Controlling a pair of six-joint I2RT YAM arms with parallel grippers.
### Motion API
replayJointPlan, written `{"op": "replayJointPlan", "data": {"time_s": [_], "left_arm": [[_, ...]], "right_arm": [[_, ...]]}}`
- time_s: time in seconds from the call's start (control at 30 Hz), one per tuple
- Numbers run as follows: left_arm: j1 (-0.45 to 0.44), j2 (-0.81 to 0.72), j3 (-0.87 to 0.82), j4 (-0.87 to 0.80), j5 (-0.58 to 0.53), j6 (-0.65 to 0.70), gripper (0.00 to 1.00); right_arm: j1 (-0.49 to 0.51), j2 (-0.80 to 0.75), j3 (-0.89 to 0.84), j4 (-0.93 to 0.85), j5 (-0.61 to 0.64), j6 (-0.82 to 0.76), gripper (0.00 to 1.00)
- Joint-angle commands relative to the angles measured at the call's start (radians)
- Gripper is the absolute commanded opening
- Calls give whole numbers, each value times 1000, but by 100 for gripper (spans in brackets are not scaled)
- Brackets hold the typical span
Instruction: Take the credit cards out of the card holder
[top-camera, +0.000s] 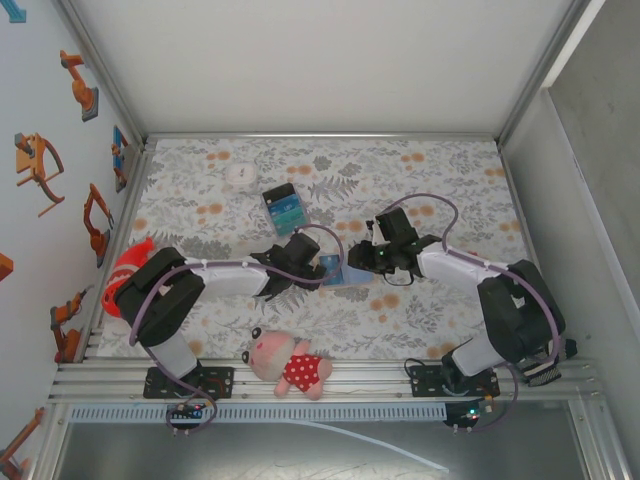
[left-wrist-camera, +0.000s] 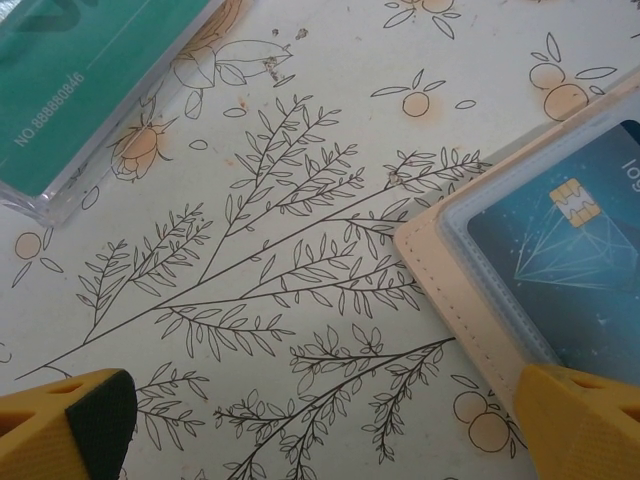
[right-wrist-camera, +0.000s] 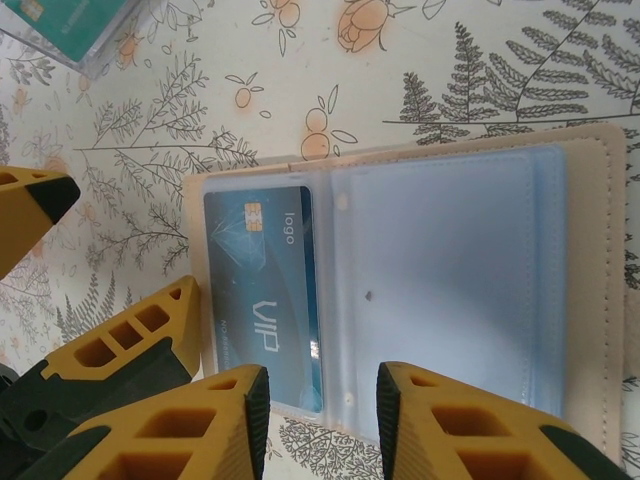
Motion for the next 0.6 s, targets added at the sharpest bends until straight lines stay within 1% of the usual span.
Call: {"op": "replayJointPlan", "data": {"time_s": [0.0, 0.4, 0.57], "left_arm": [[-5, 18, 28, -36, -24, 17, 97], [-5, 46, 42, -51, -29, 35, 97], [-5, 47, 41, -56, -28, 39, 97]], "right_arm": [[9, 10, 23, 20, -13, 22, 34], [9, 30, 26, 36, -19, 39, 34], [9, 40, 20, 56, -40, 51, 29]]}}
